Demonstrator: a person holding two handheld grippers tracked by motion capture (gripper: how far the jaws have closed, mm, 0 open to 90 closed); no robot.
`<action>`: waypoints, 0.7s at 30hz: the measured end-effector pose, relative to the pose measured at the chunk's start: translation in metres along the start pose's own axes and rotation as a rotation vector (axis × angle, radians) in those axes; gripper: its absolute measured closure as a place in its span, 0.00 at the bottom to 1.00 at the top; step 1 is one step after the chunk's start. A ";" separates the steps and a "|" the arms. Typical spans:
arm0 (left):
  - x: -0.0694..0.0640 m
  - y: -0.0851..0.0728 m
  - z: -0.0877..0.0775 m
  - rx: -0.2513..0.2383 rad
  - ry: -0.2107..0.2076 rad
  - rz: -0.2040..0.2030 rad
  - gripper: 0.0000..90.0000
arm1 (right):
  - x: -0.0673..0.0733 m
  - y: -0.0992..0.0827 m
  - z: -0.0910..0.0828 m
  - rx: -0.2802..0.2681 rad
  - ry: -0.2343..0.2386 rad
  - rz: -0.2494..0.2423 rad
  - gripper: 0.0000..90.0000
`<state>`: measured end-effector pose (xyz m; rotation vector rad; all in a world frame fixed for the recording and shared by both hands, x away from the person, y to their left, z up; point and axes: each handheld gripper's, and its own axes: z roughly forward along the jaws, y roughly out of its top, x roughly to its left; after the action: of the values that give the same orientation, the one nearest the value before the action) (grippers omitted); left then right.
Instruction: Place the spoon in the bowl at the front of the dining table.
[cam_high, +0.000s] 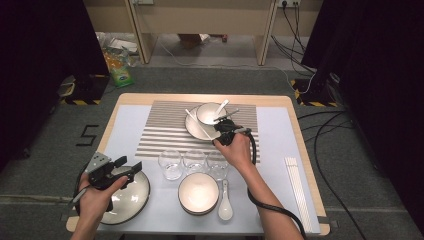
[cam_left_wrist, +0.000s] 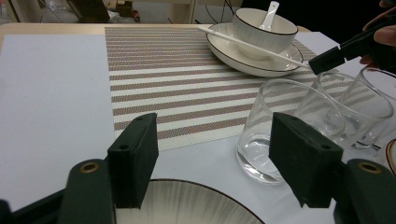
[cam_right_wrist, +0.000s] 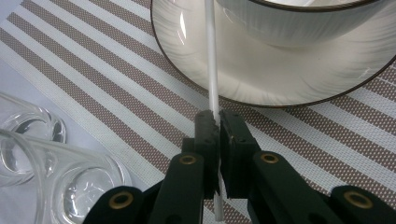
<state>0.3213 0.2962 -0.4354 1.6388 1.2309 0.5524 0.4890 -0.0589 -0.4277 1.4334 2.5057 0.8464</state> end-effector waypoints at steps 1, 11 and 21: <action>0.000 0.000 0.000 0.000 0.000 0.000 0.36 | 0.000 0.000 0.000 0.006 -0.002 0.001 0.95; 0.000 0.000 0.000 -0.003 0.000 -0.002 0.36 | -0.001 0.000 -0.003 -0.006 0.010 0.019 0.91; 0.000 0.000 0.000 0.000 0.004 0.001 0.36 | -0.005 0.000 -0.014 -0.030 0.019 0.038 0.84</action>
<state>0.3209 0.2959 -0.4349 1.6390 1.2329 0.5569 0.4867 -0.0687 -0.4172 1.4748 2.4757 0.9050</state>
